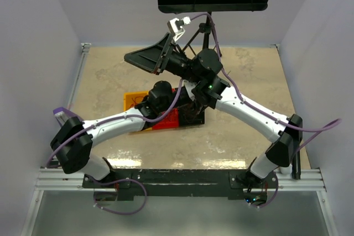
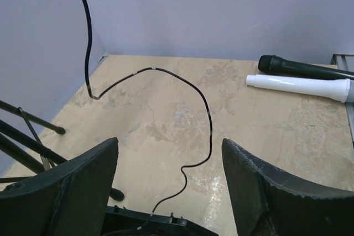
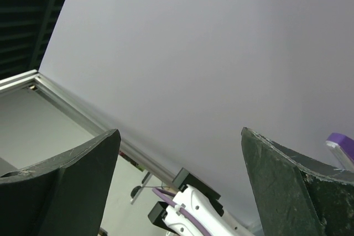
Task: Untangle the cables
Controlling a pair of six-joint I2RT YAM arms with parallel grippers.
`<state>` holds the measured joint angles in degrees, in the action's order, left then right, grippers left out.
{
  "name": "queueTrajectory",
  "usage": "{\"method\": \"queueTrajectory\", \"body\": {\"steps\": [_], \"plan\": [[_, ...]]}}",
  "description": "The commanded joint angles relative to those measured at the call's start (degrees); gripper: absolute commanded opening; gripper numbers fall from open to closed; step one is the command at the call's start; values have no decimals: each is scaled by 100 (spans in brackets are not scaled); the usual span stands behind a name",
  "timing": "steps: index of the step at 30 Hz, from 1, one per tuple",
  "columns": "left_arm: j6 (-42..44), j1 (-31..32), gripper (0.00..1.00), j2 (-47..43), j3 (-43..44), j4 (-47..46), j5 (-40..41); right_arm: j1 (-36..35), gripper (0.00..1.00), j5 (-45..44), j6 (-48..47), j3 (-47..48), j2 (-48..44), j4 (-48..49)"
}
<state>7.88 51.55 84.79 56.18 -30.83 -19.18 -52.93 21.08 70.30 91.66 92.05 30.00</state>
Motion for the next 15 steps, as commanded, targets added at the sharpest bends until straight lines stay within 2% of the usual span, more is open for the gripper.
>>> {"method": "queueTrajectory", "body": {"steps": [1,4,6,10,12,14,15], "plan": [[284,224,75,274,446,-222,-174,-95,95,177,150,28,-38,392],[355,259,67,415,534,-152,-551,-86,95,203,194,80,-3,437],[460,294,56,503,587,-108,-674,-86,95,230,221,124,41,463],[609,303,19,608,675,112,-553,-86,95,265,238,177,85,481],[653,294,8,582,614,191,-377,-86,95,344,195,194,68,437],[671,259,0,477,482,218,-175,-51,95,362,72,238,41,271],[654,224,0,407,394,209,-17,-16,95,353,-7,256,-2,183]]}}
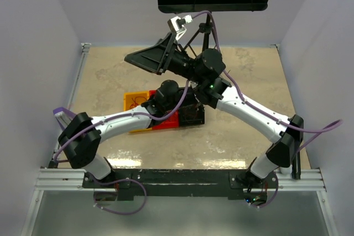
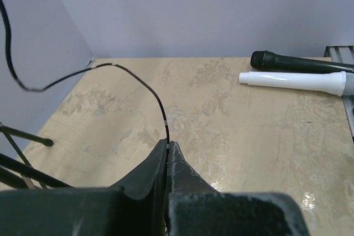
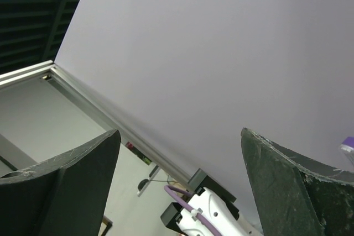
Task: Untangle the cables
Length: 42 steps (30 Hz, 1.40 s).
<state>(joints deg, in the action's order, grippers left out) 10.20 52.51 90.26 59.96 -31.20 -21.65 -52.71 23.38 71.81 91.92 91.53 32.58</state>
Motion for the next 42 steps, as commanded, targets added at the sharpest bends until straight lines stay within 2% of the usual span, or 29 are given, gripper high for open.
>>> {"method": "queueTrajectory", "body": {"steps": [1,7,12,18,22,27,30,32,36,42], "plan": [[404,93,0,-210,-107,229,371,-3,95,106,-220,273,15,-189],[124,-407,0,-886,-749,158,1083,252,96,185,-475,388,-135,-603],[17,-830,0,-1422,-1188,351,1154,393,98,194,-501,449,-197,-665],[96,-883,0,-1941,-1821,536,1321,559,98,255,-589,862,-188,-972],[-26,-962,0,-2231,-2207,624,1611,849,98,255,-940,1546,-267,-1630],[-167,-1041,0,-2495,-2524,589,1585,1315,99,317,-1669,2802,-109,-2711],[-71,-1050,0,-2609,-2560,510,1480,1430,99,115,-2179,3200,-108,-3414],[26,-1067,0,-2654,-2464,475,1479,1500,99,-95,-2399,2895,-275,-3652],[210,-1111,0,-2689,-2261,764,1567,1597,98,-780,-2917,1587,-801,-3899],[202,-1129,0,-2864,-2665,932,2137,1615,98,-1747,-3419,-23,-1619,-4110]]}}
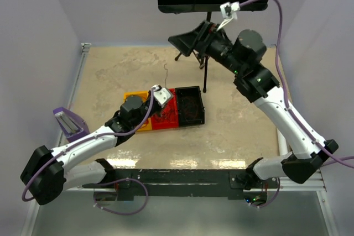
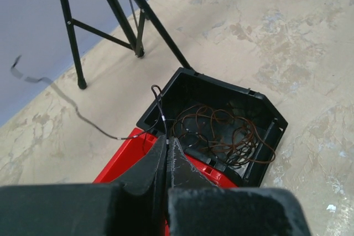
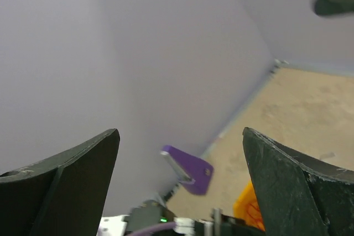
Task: Untangle the cables
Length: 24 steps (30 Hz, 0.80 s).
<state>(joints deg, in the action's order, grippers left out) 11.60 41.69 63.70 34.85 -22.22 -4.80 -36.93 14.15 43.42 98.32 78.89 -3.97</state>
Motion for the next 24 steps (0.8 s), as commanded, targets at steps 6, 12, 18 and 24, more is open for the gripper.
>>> {"method": "queueTrajectory", "body": {"steps": [6,12,18,24], "plan": [[369,-433,0,-402,-207,-134,1665,36,98,-1397,-835,-1648,-954,-754],[826,-557,0,-446,-5,173,1431,45,98,-1599,-782,-2501,-1192,-632],[1064,-364,0,-131,-93,640,51,45,97,-1495,-642,-3231,-1262,-333],[1398,-197,0,405,-22,473,14,37,97,-1520,-545,-3653,-1333,-131]]}}
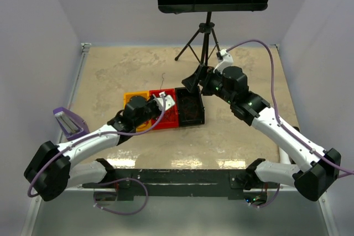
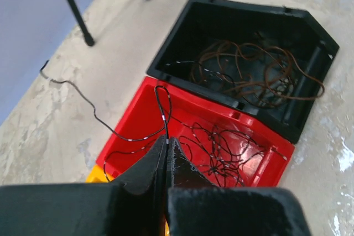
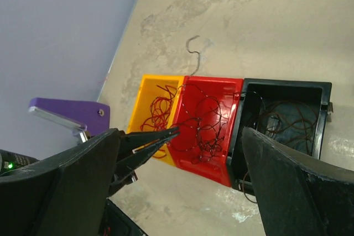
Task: Untangle the cables
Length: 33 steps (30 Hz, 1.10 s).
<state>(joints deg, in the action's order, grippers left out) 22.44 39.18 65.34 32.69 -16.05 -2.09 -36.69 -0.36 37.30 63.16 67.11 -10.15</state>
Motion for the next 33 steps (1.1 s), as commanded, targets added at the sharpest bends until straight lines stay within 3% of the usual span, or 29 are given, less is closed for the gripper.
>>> {"method": "queueTrajectory", "body": {"steps": [1,7,10,11,13,15,28,30,33], "plan": [[314,64,0,338,203,-144,-248,12,97,-113,67,-172,-172,505],[-511,116,0,672,571,-152,-942,21,97,-289,6,-304,-216,532],[-643,231,0,892,748,23,-585,21,97,-368,-65,-251,-216,488],[-757,222,8,936,757,67,-313,21,97,-394,-100,-225,-216,453],[-1090,21,32,954,783,312,-99,13,97,-438,-135,-181,-260,409],[-1477,-182,36,963,853,707,-151,21,97,-482,-170,-163,-321,374],[-1936,-305,25,700,967,1254,-46,30,98,-614,-179,-31,-479,145],[-1936,-332,44,533,1081,1367,-116,39,98,-649,-179,-31,-497,101],[-1830,-332,91,339,1695,2060,-467,39,98,-711,-205,4,-497,14]]}}
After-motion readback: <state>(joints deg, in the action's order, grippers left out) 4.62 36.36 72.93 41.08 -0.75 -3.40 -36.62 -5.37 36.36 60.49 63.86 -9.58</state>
